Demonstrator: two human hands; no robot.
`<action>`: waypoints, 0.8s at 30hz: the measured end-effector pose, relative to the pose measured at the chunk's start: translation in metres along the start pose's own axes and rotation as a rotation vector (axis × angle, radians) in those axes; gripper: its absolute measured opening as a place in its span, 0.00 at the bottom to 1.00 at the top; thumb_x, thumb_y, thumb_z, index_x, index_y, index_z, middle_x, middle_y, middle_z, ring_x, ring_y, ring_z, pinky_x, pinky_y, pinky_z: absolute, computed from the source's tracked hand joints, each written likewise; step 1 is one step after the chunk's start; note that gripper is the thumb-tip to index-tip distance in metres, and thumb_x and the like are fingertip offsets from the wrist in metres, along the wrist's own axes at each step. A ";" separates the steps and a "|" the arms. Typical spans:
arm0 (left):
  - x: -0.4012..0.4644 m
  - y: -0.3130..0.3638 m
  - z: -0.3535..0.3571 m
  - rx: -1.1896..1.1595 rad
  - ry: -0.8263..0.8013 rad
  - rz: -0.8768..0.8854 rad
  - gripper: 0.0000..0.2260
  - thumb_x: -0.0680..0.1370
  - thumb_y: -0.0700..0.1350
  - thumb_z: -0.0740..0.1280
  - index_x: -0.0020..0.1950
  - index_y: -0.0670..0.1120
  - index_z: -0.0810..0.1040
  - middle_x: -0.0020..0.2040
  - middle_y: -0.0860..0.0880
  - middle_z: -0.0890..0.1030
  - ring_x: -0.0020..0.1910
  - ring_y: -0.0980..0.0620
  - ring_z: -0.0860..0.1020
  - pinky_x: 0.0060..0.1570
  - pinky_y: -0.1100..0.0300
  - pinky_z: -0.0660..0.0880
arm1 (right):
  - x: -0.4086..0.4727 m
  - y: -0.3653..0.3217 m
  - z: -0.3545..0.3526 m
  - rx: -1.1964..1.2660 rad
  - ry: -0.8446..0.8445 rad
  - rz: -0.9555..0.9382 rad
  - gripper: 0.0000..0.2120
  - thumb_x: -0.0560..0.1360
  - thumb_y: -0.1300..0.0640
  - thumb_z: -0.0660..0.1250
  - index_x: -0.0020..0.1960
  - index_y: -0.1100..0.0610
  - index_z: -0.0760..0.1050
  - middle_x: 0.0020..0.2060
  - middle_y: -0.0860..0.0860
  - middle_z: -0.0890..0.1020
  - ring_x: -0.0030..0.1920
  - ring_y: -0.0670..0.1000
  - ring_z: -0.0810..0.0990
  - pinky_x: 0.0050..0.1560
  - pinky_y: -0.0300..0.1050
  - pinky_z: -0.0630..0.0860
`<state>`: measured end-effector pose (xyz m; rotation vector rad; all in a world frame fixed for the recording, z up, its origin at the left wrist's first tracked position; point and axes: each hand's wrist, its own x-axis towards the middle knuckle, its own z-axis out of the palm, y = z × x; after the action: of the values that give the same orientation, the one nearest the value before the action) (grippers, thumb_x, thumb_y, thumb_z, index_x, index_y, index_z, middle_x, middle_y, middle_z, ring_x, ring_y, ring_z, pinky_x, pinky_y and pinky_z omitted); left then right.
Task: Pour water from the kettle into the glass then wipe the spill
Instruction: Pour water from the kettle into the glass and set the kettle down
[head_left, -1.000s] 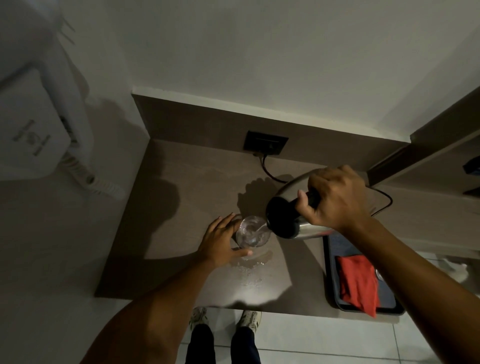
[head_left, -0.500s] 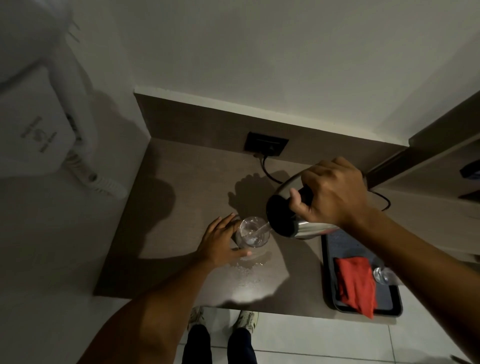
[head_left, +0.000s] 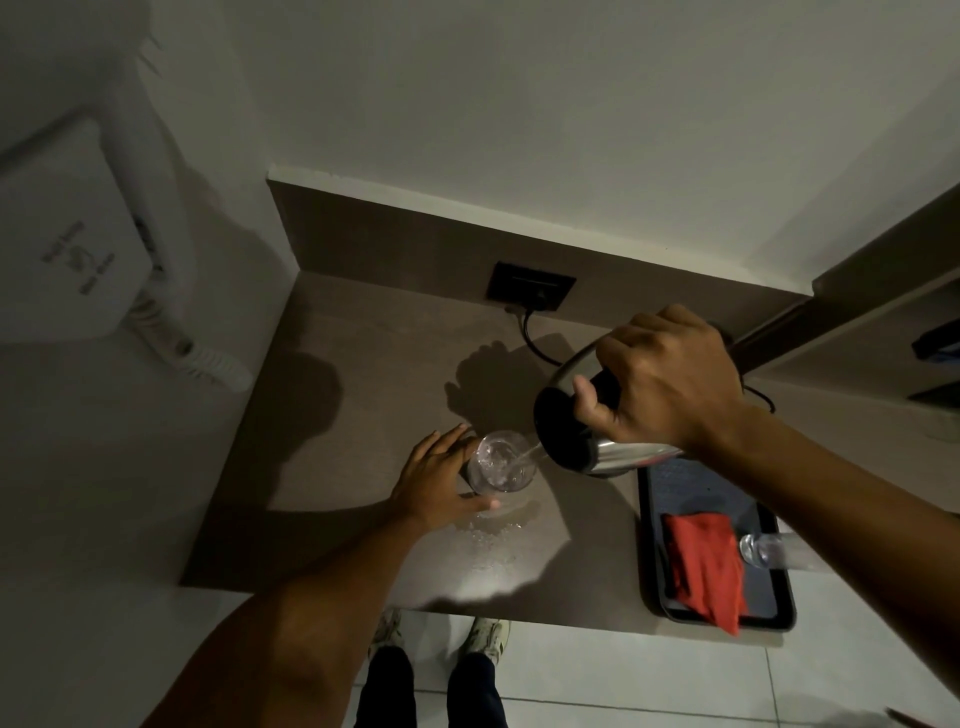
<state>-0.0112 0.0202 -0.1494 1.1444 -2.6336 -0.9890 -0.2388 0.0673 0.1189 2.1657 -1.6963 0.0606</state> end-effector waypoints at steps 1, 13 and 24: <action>0.000 0.000 0.000 -0.003 0.000 -0.004 0.50 0.62 0.80 0.60 0.77 0.53 0.61 0.79 0.52 0.60 0.78 0.53 0.54 0.76 0.55 0.48 | 0.001 -0.001 -0.001 0.001 -0.003 -0.004 0.27 0.78 0.39 0.49 0.29 0.55 0.66 0.24 0.51 0.71 0.26 0.53 0.66 0.36 0.45 0.61; 0.000 0.000 -0.001 0.007 0.011 0.012 0.50 0.62 0.81 0.58 0.76 0.51 0.63 0.79 0.51 0.62 0.78 0.54 0.55 0.76 0.55 0.48 | 0.006 -0.006 -0.012 0.001 -0.029 -0.026 0.21 0.77 0.41 0.54 0.31 0.53 0.62 0.24 0.52 0.71 0.26 0.52 0.64 0.37 0.45 0.64; 0.000 -0.001 0.000 -0.005 0.005 -0.017 0.51 0.62 0.81 0.59 0.76 0.52 0.62 0.79 0.51 0.60 0.78 0.52 0.53 0.76 0.56 0.47 | 0.009 -0.008 -0.017 -0.024 -0.019 -0.026 0.22 0.77 0.41 0.55 0.30 0.54 0.61 0.23 0.50 0.67 0.26 0.51 0.61 0.38 0.44 0.59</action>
<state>-0.0106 0.0200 -0.1495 1.1681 -2.6208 -0.9940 -0.2249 0.0657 0.1348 2.1769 -1.6705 0.0128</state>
